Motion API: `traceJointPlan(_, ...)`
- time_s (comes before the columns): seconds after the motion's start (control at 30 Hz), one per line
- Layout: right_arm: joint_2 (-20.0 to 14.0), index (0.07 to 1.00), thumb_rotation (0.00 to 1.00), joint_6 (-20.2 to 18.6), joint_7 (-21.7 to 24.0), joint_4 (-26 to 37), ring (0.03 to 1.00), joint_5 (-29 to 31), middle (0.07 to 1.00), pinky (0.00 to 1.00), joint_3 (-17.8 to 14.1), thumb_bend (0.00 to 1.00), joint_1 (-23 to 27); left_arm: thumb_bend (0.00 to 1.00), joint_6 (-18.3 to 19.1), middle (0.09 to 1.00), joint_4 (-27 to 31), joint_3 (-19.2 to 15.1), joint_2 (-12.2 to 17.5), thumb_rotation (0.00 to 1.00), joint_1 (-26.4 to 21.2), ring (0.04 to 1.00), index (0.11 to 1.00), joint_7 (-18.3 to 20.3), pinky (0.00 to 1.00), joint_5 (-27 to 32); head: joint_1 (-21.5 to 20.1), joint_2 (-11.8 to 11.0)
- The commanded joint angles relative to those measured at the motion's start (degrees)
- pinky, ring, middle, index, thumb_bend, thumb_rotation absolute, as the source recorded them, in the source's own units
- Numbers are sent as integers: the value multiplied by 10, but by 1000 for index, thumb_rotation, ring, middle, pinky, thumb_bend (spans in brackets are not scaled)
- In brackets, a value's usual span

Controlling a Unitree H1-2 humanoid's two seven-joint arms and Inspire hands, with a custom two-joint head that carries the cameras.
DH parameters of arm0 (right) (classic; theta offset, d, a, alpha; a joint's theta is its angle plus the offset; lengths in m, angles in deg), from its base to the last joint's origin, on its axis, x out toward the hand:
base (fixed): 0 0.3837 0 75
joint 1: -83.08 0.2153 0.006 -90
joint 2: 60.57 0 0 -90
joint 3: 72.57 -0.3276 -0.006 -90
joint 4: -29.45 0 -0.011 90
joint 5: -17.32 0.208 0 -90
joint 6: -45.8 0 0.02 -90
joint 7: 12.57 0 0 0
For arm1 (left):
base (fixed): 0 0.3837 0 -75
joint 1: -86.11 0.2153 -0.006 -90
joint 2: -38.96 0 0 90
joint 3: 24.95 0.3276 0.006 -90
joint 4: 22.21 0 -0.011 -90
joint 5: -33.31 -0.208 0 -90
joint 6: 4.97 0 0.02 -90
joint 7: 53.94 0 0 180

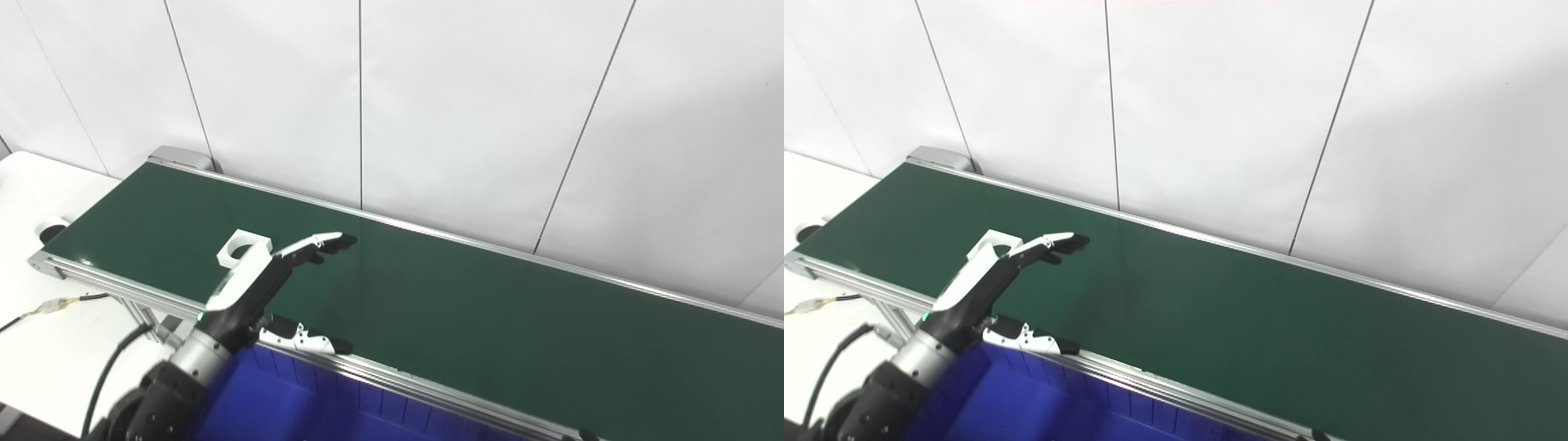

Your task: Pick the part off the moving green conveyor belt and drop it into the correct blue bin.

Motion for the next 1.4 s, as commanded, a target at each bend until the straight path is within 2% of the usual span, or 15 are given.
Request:
traceJointPlan(0.0, 4, 898, 855, 26, 6, 10, 773, 3, 831, 650, 0, 390, 5, 794, 14, 876, 0, -9, 26, 80, -23, 858, 868, 4, 794, -4, -1, -2)
traceJointPlan(0.13, 4, 898, 865, 27, 5, 9, 771, 1, 831, 648, 1, 409, 6, 820, 18, 878, -37, -7, 51, 31, -50, 861, 872, 4, 775, -14, -2, -1)
traceJointPlan(0.33, 6, 902, 875, 28, 4, 9, 773, -3, 833, 644, 1, 404, 6, 849, 33, 881, -88, 6, 65, 0, -93, 866, 873, 3, 773, -38, 0, 0)
traceJointPlan(0.6, 9, 903, 860, 28, 3, 9, 775, 0, 833, 651, 3, 396, 4, 860, 44, 883, -156, 48, 97, 2, -145, 863, 900, 5, 787, -115, -1, 3)
traceJointPlan(0.77, 10, 904, 865, 30, 2, 8, 769, -5, 832, 650, 4, 396, 5, 868, 60, 882, -181, 75, 128, 2, -170, 835, 914, 25, 764, -159, -4, 5)
traceJointPlan(0.97, 11, 901, 876, 29, 0, 6, 767, -12, 830, 649, 4, 400, 7, 907, 48, 874, -226, 111, 163, 0, -203, 827, 903, 30, 734, -216, -1, 5)
traceJointPlan(1.03, 12, 901, 879, 28, 1, 6, 771, -9, 831, 651, 4, 438, 7, 927, 46, 877, -242, 128, 175, 3, -216, 832, 896, 34, 731, -241, -1, 5)
traceJointPlan(1.37, 13, 905, 881, 30, 2, 6, 775, -10, 835, 658, 5, 417, 6, 926, 60, 893, -291, 159, 199, 0, -245, 852, 889, 52, 763, -276, -1, 4)
